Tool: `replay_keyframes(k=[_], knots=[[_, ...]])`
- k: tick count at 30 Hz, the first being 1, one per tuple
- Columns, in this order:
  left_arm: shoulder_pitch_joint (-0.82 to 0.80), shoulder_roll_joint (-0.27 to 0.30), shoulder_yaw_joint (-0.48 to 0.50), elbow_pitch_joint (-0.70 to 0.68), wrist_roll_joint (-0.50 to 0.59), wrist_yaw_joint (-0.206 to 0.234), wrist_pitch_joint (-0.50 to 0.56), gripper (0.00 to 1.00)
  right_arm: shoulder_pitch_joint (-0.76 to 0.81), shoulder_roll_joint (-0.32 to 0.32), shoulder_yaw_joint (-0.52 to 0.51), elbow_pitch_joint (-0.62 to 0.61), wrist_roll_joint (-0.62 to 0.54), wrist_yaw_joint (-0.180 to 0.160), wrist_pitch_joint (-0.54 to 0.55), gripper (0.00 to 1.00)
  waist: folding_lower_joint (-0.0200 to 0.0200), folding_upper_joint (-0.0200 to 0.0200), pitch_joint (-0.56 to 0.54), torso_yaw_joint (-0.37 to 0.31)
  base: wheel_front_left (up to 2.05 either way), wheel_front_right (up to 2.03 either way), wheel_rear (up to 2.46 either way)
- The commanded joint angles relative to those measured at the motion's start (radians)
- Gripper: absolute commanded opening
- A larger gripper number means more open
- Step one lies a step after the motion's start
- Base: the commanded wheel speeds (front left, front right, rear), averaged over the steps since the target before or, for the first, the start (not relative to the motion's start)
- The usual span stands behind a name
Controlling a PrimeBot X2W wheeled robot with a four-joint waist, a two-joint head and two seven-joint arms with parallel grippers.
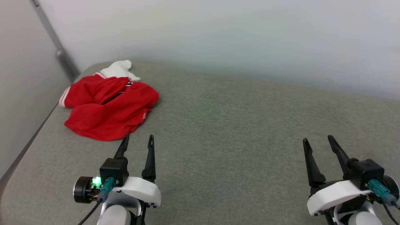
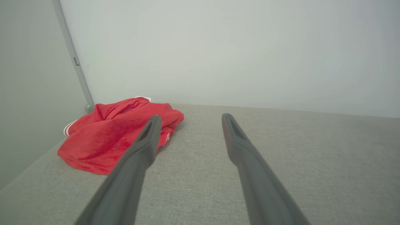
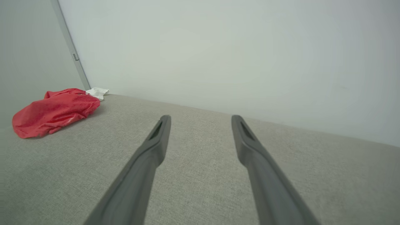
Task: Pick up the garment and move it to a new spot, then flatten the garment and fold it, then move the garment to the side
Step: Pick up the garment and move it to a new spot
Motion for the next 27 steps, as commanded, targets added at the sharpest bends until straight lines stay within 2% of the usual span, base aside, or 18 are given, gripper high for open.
replay_keyframes(k=[1,9,14,21,27], knots=[[-0.011,-0.001,0.004,-0.006,-0.001,0.003,-0.002,1.00,-0.006,-0.005,0.003,-0.007,0.004,0.000,0.001,1.00,0.0000,0.0000,0.006,0.040,0.00,0.00,0.00],[-0.006,-0.002,0.039,-0.016,-0.019,0.007,-0.002,1.00,-0.004,-0.015,0.035,-0.029,0.018,0.000,0.012,1.00,0.0000,0.0000,0.016,0.163,0.00,0.00,0.00],[0.001,-0.003,0.059,-0.025,-0.018,0.011,-0.002,1.00,-0.016,-0.019,0.059,-0.046,0.022,0.000,0.018,1.00,0.0000,0.0000,0.028,0.212,0.00,0.00,0.00],[-0.001,-0.003,0.073,-0.034,-0.019,0.009,-0.002,1.00,-0.026,-0.025,0.078,-0.054,0.017,0.000,0.024,1.00,0.0000,0.0000,0.044,0.239,0.00,0.00,0.00],[-0.055,-0.003,0.085,-0.013,-0.021,-0.003,-0.002,1.00,-0.047,-0.034,0.093,-0.067,0.013,0.000,0.035,1.00,0.0000,0.0000,0.072,0.223,0.00,0.00,0.00]])
